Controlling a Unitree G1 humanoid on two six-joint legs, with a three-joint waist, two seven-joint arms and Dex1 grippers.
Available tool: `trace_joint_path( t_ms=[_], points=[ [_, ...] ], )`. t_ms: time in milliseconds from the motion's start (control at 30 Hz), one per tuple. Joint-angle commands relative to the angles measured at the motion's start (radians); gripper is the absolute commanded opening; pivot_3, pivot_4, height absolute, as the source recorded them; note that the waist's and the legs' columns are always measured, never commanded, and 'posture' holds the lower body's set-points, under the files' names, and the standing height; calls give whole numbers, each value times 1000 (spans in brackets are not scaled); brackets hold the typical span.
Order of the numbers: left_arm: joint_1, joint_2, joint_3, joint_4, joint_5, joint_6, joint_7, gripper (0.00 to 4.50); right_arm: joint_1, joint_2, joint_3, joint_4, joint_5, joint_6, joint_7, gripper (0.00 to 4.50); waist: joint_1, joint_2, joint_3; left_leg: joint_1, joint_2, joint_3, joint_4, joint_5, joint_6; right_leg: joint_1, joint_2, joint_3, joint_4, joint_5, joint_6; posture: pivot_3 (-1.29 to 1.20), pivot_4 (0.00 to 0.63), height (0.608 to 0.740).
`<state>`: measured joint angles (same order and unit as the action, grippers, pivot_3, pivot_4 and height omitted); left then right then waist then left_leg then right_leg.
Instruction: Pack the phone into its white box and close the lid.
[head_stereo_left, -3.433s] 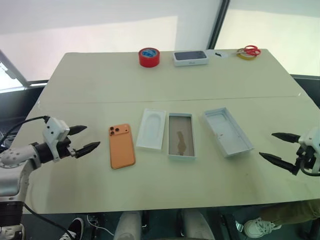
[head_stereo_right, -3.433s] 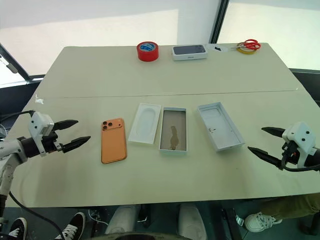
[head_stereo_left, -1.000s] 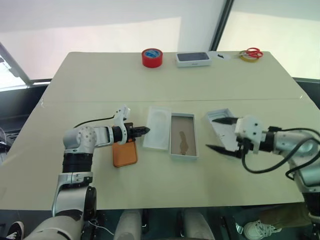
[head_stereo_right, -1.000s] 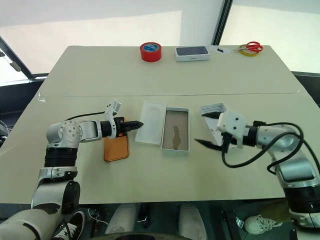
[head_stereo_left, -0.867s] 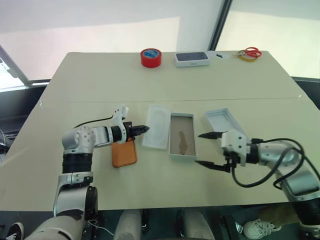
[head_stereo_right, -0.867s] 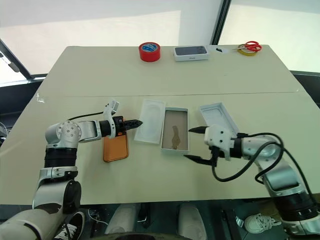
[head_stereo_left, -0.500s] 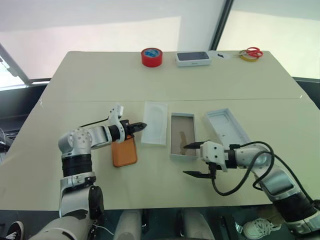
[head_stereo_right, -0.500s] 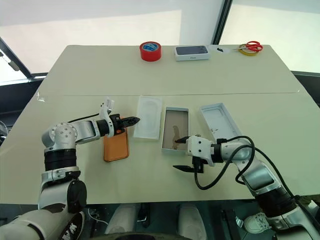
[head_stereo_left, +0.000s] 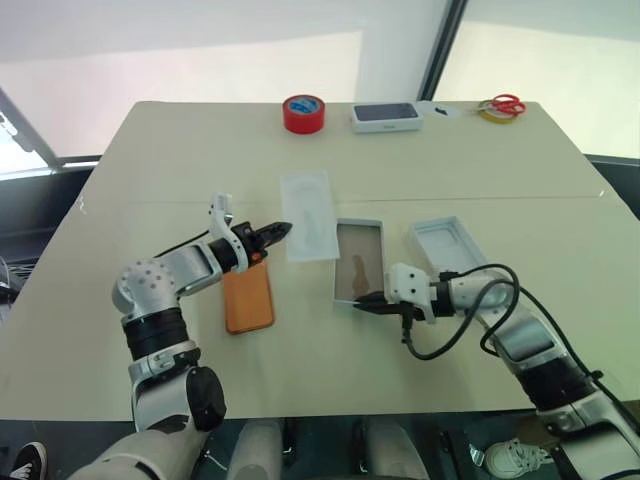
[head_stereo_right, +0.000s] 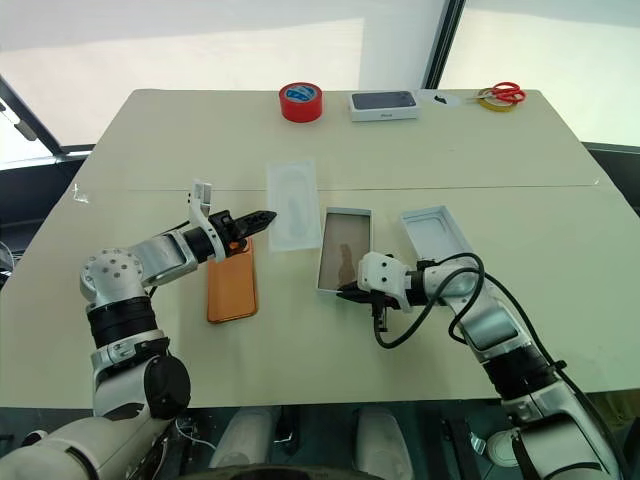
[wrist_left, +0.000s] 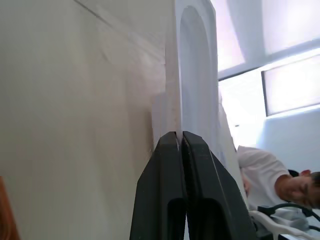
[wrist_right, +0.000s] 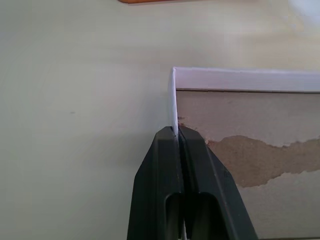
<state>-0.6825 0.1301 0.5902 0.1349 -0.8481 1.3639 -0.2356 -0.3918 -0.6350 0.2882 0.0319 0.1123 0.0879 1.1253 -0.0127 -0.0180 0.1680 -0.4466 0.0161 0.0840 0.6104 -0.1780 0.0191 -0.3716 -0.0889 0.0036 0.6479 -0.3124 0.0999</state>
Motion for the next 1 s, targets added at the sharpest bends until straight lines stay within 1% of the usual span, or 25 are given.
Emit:
trace_joint_path(
  t_ms=[33,167,233,333,400,467,567,700,767,833,1000],
  points=[
    [-36,-9,-4,-22,-33,-24,18,0,-79,24,-1,85,-19,-83,19,13,-1,0,0,0,0,0,0,0,0,0,0,0,0,0,0,0,150,740],
    [-36,-10,-41,-22,-27,-44,10,0,-138,41,-2,177,-24,-136,43,13,0,0,0,0,0,0,-1,0,0,0,0,-3,0,0,1,0,150,740],
    [-36,-15,-54,-19,-25,-53,9,0,-154,46,-3,193,2,-104,79,13,-1,0,0,0,0,0,-1,0,0,0,0,-4,0,0,1,0,150,740],
    [-30,-22,-87,-13,-18,-71,0,0,-148,47,-15,170,32,-82,109,910,0,0,0,0,0,0,-1,0,-1,0,0,-4,0,0,1,0,150,740],
    [-25,-26,-111,-9,-13,-84,-5,0,-136,41,-27,155,26,-97,99,1901,0,0,0,0,0,0,-1,0,-1,0,0,-4,0,0,1,0,150,740],
    [-22,-38,-147,3,2,-116,-15,0,-109,13,-64,109,71,-45,112,2856,2,0,0,0,0,0,0,0,-1,1,0,-4,0,1,1,0,150,740],
    [-29,-66,-185,34,19,-163,-23,0,-71,-44,-136,78,87,-21,84,2856,5,0,0,0,0,0,0,0,-1,1,-1,-4,0,0,1,0,150,740],
    [-40,-114,-205,62,22,-205,-9,0,4,-135,-271,46,118,10,32,2856,5,-1,0,-1,-1,0,0,0,0,1,-2,-4,-1,0,0,0,150,740],
    [-37,-140,-197,68,17,-217,13,0,30,-151,-312,35,127,19,6,2856,2,-1,0,-1,-1,0,-1,0,0,1,-2,-4,-2,0,0,0,150,740],
    [-18,-150,-231,58,31,-216,9,0,44,-152,-350,31,139,31,-25,2856,-2,-1,0,0,0,0,-2,0,0,0,-2,-4,-2,0,0,0,150,740],
    [33,-153,-293,26,27,-172,0,0,64,-147,-380,10,142,35,-63,2856,-1,-1,1,0,0,0,-3,1,-1,-1,-1,-4,-2,0,1,0,150,740]
  ],
)
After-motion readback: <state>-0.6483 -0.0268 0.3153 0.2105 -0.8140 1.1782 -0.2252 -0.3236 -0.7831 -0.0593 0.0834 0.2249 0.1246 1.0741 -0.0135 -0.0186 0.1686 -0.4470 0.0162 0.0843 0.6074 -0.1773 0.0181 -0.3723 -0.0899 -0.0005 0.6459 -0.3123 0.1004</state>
